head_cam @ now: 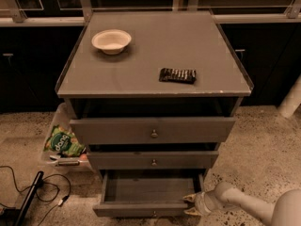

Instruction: Open bottom drawer

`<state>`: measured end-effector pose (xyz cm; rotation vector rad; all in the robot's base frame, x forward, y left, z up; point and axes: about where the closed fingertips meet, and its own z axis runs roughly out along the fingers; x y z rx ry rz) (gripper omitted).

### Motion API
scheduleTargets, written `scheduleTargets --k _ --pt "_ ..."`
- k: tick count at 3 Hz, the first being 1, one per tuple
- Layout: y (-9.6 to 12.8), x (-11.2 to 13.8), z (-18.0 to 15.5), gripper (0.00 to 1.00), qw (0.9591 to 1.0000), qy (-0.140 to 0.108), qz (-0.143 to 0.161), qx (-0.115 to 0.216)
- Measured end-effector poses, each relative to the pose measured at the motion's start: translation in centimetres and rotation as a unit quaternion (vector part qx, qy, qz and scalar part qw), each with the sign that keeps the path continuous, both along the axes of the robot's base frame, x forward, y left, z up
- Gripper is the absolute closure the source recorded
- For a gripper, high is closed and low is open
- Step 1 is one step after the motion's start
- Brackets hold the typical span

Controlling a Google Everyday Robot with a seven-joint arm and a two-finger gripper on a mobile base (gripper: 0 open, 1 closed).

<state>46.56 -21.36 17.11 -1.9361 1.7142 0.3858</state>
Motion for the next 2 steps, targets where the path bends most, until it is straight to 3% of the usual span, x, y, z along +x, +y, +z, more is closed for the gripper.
scheduleTargets --k 1,2 --pt "0.0 0.0 0.0 0.88 1.0000 0.000 0.000 0.000" --pt "-0.3 -2.0 -0.8 1.00 0.9999 0.009 0.004 0.003"
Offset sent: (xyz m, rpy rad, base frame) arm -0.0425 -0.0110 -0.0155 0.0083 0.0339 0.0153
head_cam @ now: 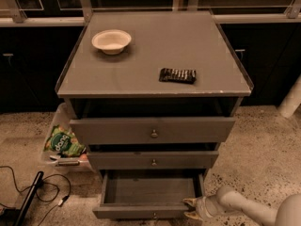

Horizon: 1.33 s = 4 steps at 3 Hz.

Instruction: Open bottom drawer

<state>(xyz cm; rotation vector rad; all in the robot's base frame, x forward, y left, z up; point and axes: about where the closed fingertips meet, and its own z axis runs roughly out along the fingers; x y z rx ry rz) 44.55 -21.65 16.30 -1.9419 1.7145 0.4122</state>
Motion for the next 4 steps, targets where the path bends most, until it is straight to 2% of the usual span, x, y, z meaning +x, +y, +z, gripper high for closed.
scheduleTargets --k 1,2,4 --pt "-0.23 -1.93 -0.75 1.00 0.9999 0.014 0.003 0.004" --pt "-0.21 -1.93 -0.65 0.90 0.9999 0.014 0.003 0.004" --pt "-0.20 -1.94 -0.65 0.43 0.9999 0.014 0.003 0.004"
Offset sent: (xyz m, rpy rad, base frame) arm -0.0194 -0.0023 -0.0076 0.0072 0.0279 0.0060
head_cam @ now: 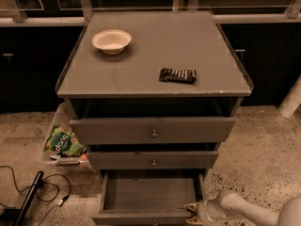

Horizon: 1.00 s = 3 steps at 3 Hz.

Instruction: Open bottom drawer

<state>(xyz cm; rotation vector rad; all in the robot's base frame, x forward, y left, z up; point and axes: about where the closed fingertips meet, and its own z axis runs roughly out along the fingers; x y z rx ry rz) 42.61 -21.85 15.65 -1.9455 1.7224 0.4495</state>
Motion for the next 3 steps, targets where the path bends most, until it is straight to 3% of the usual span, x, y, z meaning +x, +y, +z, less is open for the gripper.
scheduleTargets --k 2,3 --pt "0.00 0.00 0.00 0.00 1.0000 0.000 0.000 0.000" --pt "0.01 -0.01 0.00 0.00 1.0000 0.000 0.000 0.000"
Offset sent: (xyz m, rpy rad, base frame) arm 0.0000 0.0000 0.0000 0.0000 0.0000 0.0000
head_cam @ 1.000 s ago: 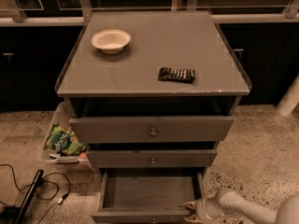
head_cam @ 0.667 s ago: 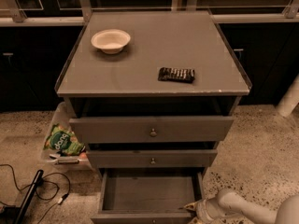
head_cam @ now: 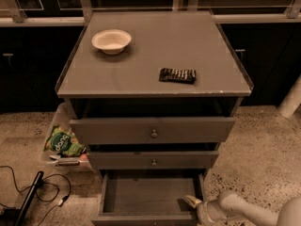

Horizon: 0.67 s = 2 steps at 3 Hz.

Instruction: Open bottom drawer

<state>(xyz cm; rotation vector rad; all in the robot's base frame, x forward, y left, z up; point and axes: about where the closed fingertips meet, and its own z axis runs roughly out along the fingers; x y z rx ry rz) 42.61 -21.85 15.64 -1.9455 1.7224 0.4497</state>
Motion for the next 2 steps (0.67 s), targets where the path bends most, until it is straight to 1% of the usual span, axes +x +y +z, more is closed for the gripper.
scheduleTargets --k 1,2 --pt "-0.5 -0.3 -0.2 0.00 0.9999 0.008 -0.002 0.010" --pt "-3.4 -0.1 3.4 0.00 0.9993 -0.032 -0.021 -0.003"
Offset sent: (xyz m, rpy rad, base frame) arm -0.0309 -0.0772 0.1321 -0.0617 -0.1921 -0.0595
